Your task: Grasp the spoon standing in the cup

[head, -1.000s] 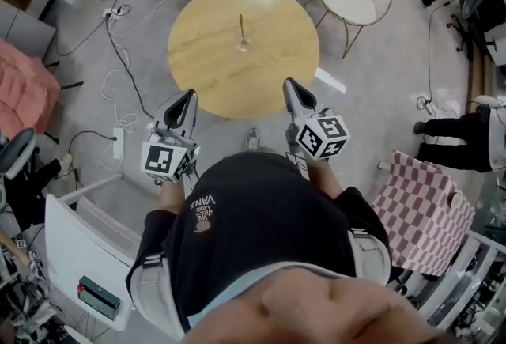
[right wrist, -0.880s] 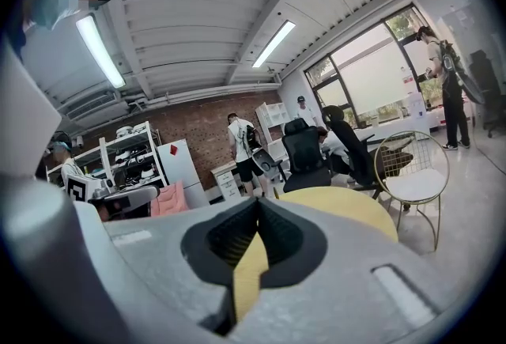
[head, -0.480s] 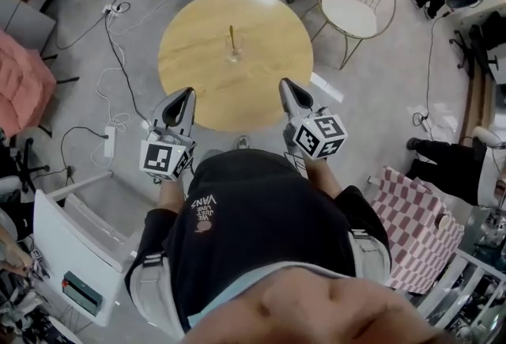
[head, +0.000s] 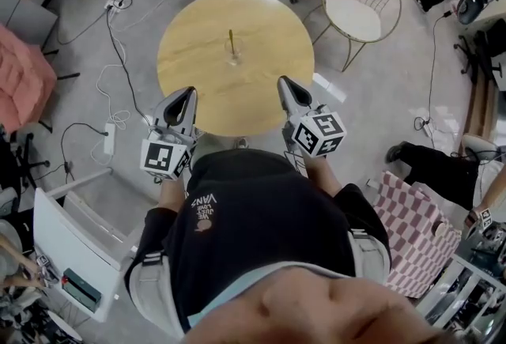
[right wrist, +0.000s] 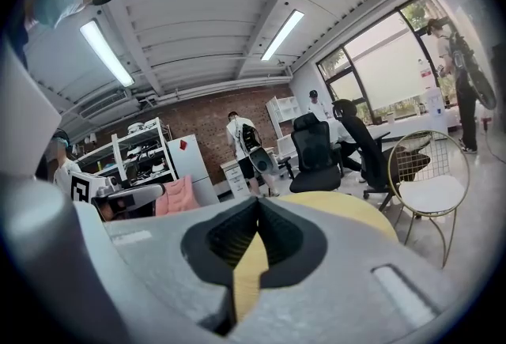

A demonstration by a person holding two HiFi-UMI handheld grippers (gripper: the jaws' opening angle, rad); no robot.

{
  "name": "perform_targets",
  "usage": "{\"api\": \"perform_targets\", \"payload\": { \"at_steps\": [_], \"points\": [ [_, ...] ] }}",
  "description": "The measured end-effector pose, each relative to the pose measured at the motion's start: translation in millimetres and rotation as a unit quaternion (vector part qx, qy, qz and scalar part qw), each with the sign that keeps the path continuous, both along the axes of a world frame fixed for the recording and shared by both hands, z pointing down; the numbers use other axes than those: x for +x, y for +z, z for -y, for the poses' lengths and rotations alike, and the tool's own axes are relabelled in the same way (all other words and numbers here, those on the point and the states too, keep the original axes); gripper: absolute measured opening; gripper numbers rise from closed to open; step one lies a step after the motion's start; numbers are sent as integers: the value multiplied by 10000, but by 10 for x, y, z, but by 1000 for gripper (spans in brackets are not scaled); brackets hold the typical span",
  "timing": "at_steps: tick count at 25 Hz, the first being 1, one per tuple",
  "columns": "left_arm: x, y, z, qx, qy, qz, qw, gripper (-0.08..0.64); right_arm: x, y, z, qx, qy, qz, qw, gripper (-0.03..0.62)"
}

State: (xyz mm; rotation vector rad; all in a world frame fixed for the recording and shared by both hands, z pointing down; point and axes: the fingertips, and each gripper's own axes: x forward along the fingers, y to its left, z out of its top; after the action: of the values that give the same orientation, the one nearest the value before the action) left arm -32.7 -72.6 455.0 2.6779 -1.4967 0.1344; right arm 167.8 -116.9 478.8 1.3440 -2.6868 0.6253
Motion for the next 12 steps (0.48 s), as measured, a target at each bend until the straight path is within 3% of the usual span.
{"api": "perform_targets", "payload": {
  "at_steps": [12],
  "points": [
    [-55,-62,455,-4,647,74,9979,12,-154,40,267,-55,390,-8,9992,-2]
  ]
}}
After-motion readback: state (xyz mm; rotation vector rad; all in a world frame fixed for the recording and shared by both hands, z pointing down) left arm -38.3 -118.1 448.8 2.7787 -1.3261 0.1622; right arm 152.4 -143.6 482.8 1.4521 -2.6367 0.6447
